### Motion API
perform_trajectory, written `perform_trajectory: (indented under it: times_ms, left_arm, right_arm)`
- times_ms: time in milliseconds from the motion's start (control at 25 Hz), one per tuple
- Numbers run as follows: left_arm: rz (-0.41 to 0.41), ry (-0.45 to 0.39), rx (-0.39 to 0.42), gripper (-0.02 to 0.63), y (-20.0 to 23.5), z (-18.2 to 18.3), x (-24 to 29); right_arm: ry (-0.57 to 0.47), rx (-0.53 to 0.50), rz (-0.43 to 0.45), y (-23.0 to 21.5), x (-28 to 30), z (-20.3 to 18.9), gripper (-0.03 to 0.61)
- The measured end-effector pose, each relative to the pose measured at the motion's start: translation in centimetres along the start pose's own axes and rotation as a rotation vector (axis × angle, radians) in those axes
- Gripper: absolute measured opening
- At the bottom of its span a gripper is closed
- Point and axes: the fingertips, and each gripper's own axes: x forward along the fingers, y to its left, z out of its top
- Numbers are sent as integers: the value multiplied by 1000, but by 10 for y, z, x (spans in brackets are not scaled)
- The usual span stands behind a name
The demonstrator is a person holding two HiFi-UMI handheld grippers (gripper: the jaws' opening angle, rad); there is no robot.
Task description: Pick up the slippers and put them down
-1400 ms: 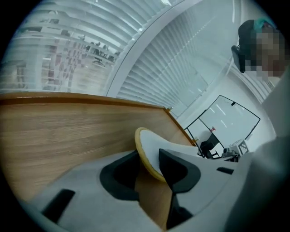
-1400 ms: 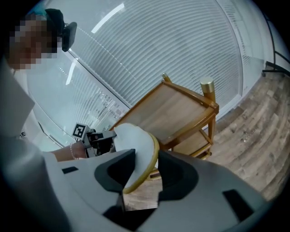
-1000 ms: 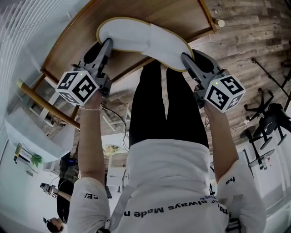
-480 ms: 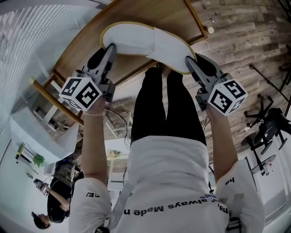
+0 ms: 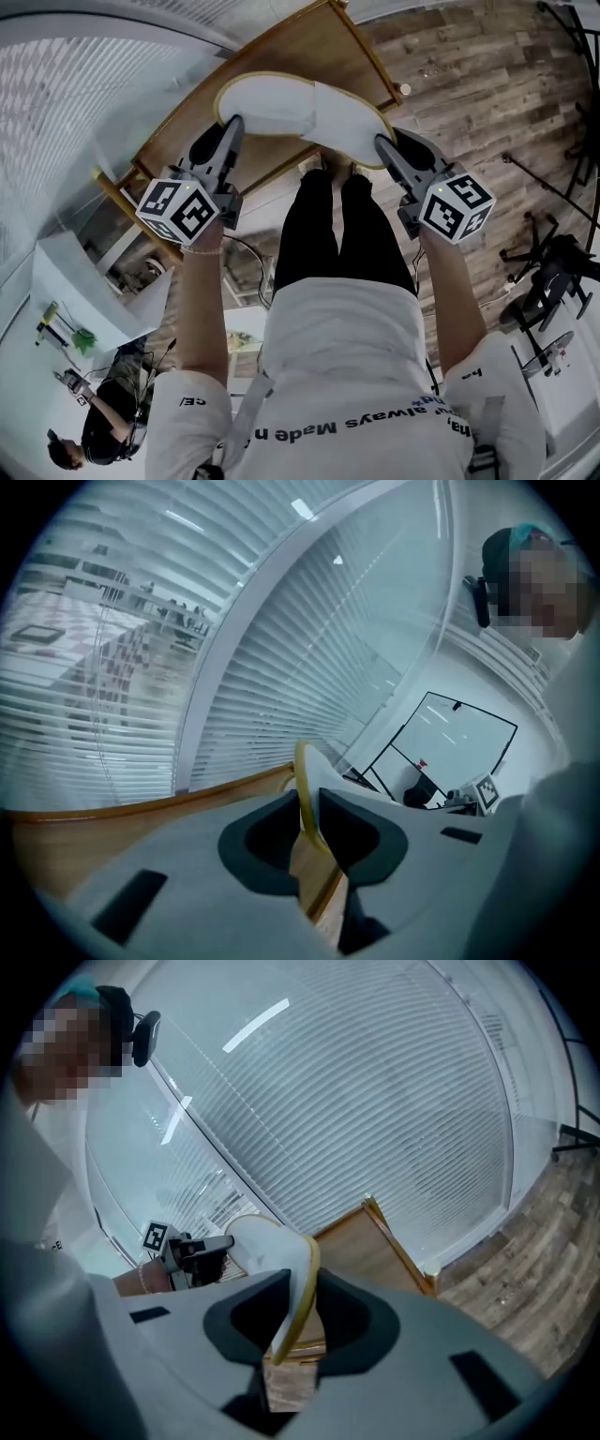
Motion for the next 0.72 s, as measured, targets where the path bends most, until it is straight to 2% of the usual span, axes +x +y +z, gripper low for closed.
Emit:
perform_trajectory:
  times_ms: [400,720]
  left_arm:
    - [-31,-14,27,61,-39,15,-9]
    - [-128,32,53,57,-86,7,28]
  right_arm:
    - [-43,-21,-17,7,-35,13,86]
    - [-106,27,-97,-23,-83,6,86]
